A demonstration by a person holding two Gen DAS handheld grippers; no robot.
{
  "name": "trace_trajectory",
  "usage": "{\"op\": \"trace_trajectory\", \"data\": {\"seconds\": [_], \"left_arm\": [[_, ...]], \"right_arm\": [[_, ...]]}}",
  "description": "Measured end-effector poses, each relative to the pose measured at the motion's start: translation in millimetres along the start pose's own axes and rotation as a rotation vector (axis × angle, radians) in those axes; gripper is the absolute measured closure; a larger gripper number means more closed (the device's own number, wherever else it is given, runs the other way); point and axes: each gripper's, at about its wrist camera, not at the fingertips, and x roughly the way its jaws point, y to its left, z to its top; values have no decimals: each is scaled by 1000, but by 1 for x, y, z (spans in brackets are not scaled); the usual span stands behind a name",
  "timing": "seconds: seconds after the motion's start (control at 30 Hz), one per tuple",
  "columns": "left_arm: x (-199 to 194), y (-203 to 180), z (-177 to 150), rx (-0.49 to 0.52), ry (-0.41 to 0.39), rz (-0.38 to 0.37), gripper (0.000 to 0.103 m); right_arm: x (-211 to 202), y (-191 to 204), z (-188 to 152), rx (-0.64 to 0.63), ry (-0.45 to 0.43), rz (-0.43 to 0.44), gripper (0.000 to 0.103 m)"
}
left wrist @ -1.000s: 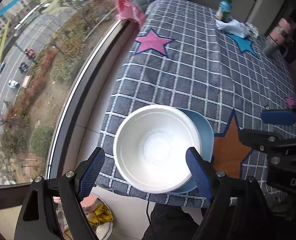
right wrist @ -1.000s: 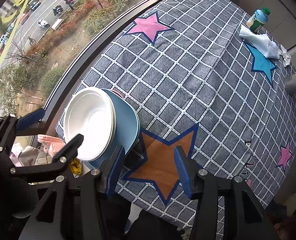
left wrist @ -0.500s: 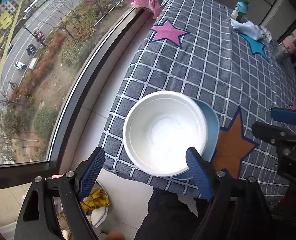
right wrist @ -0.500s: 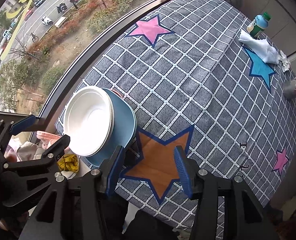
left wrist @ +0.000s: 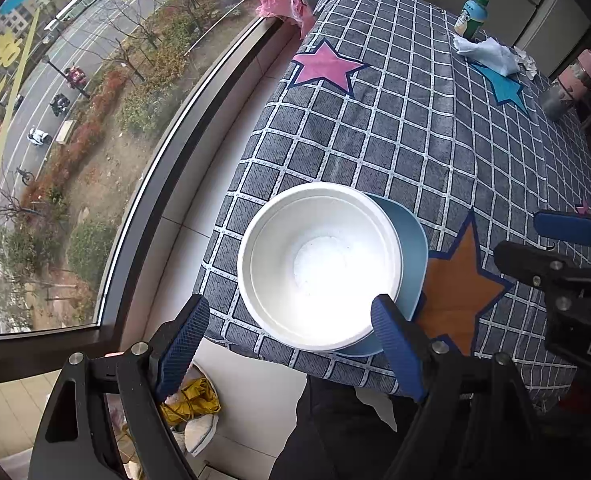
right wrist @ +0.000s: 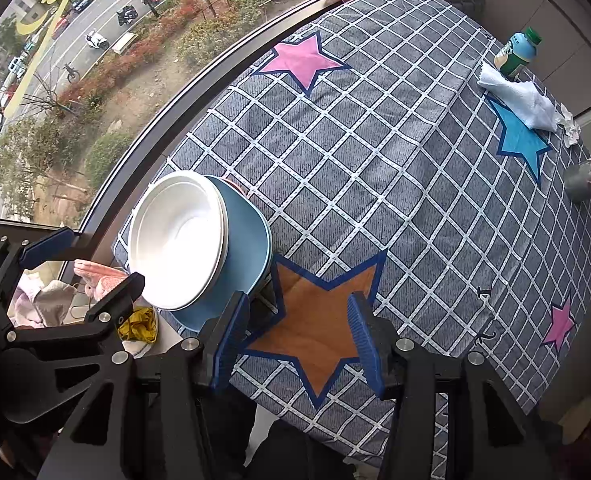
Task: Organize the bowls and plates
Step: 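Open both grippers and pull them back from the bowls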
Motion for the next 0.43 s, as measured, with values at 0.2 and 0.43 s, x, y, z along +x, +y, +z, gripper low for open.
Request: {"op": "trace_trajectory", "data": {"seconds": [0.2,0.43], "left_arm": [[-4,1,1,-10,-14,-11,17],[-19,-11,3,-2,-68,-37,17]], "right_arm": [[0,-1,-2,0,0,3,50],[-3,-16,-12,31,-1,8,50]]}}
